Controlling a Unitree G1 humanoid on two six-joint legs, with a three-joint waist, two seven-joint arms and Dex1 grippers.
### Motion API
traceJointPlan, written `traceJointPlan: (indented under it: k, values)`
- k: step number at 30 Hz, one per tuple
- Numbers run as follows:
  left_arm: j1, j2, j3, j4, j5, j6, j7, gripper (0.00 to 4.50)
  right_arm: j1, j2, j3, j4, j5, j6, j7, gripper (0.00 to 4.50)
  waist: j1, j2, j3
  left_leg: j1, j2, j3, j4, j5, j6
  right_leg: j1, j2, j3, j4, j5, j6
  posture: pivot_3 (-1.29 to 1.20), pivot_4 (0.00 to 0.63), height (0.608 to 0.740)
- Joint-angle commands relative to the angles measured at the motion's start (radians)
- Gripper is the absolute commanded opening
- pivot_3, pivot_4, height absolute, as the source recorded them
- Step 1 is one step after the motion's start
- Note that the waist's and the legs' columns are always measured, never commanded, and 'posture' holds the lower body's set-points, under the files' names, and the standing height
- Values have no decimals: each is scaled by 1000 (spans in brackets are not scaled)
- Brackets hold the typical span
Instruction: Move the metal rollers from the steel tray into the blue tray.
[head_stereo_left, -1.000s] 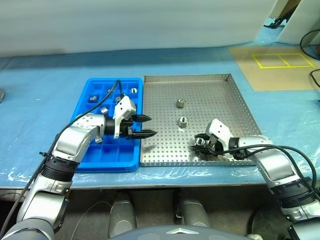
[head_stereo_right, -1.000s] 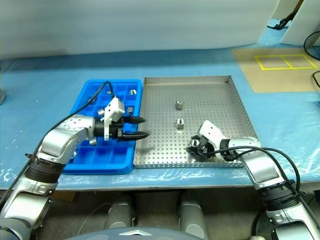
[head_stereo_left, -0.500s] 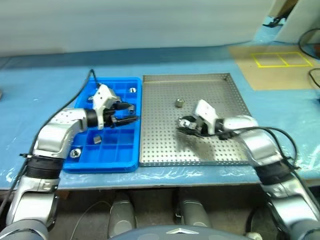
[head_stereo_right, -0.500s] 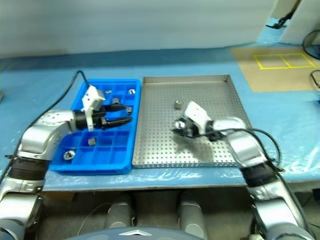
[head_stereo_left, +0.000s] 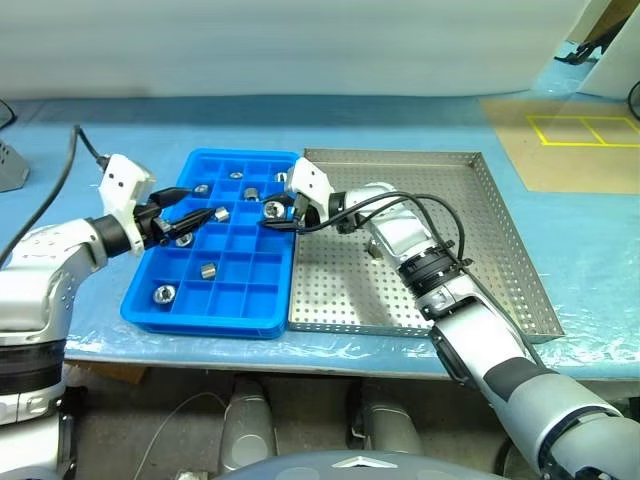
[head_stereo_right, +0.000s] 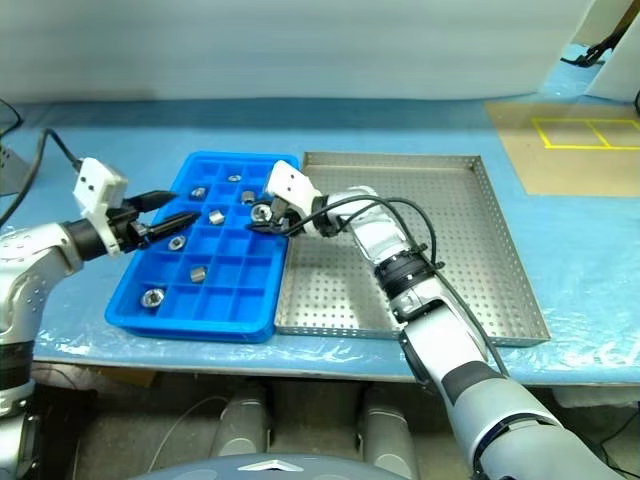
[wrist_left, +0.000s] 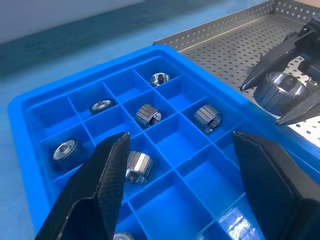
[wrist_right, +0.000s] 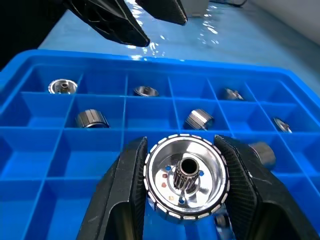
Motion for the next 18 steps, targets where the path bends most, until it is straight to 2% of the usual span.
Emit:
traceJointPlan:
  k: [1,7,10,14,18]
  values:
    - [36,19,63,-89,-44,35,24,3440,-13,8,-3,9,-7,-47,33,1705,9,0,0,0,0,0,0,0,0,0,0,0,0,0,0,172,150,740]
    - [72,5,62,-135,-71,62,65,3440,97,-46,30,-218,59,105,220,1705,23,0,0,1,1,0,0,0,0,0,0,0,1,0,0,177,150,740]
    - [73,4,43,-137,-73,61,74,3440,112,-34,33,-228,43,121,202,1705,23,0,0,2,1,0,0,0,0,1,0,0,1,0,0,175,150,740]
    - [62,2,34,-133,-90,67,72,3440,83,30,25,-114,14,88,127,1705,14,0,0,3,1,0,0,1,-1,0,1,0,3,-1,2,162,150,740]
    - [64,12,22,-127,-91,61,69,3440,94,51,33,-100,7,91,129,1705,16,0,0,2,1,0,-1,1,-1,0,1,0,3,-1,1,163,150,740]
